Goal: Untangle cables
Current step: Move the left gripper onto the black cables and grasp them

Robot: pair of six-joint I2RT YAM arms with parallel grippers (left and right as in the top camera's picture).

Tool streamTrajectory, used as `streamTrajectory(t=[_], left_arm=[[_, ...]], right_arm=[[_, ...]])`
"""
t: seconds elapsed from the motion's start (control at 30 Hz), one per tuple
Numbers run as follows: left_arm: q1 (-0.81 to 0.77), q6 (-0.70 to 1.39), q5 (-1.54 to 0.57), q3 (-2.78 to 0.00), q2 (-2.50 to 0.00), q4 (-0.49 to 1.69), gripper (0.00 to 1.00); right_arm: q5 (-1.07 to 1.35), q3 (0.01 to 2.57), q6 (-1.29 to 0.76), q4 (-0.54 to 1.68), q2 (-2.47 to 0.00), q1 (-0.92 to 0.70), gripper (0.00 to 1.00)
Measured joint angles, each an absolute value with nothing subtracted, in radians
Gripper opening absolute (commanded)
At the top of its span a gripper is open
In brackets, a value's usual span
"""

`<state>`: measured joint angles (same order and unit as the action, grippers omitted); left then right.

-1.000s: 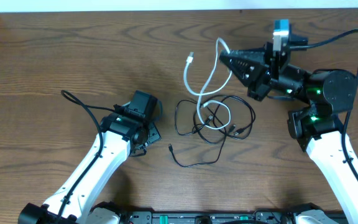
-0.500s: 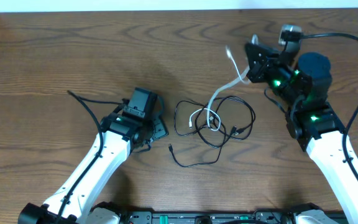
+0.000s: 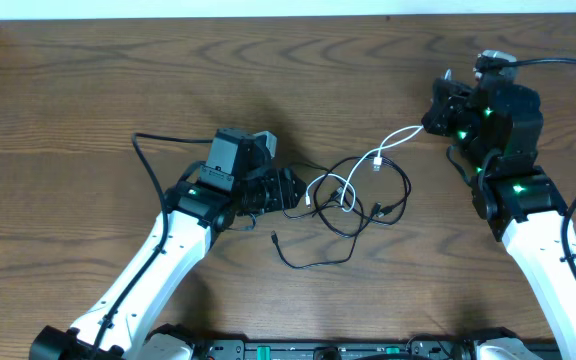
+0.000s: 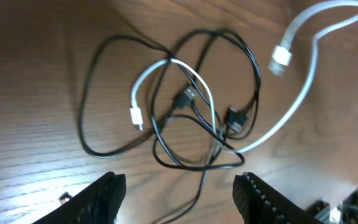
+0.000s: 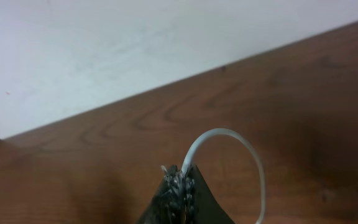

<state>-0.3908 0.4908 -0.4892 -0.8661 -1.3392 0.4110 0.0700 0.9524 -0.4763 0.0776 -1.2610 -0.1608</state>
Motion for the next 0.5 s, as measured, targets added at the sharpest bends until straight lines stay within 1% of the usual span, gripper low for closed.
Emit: streamTrajectory(t=[0.17, 0.23, 0.3, 0.37, 0.5], left_arm=[[-0.463, 0.414, -0.518, -0.866, -1.339, 0.411, 0.61], [-0.495, 0.356, -0.518, -0.866, -1.339, 0.410, 0.74], [-0.529, 0.288, -0.492, -0.866, -1.339, 0.410, 0.79], [-0.551, 0.240, -0.453, -0.866, -1.339, 0.409, 0.81], [-0.586, 0.181, -0.355, -0.866, -1.340, 0.394, 0.83]], right_arm=[[0.069, 0.952, -0.469, 0.109, -1.261, -0.161, 0.01], [0.068, 0.952, -0.469, 0.117, -1.261, -0.161, 0.01], [0.067, 0.952, -0.469, 0.123, -1.261, -0.161, 0.01], [0.067, 0.952, -0.469, 0.130, -1.261, -0.161, 0.01], [0.067, 0.952, -0.466, 0.137, -1.261, -0.161, 0.01]])
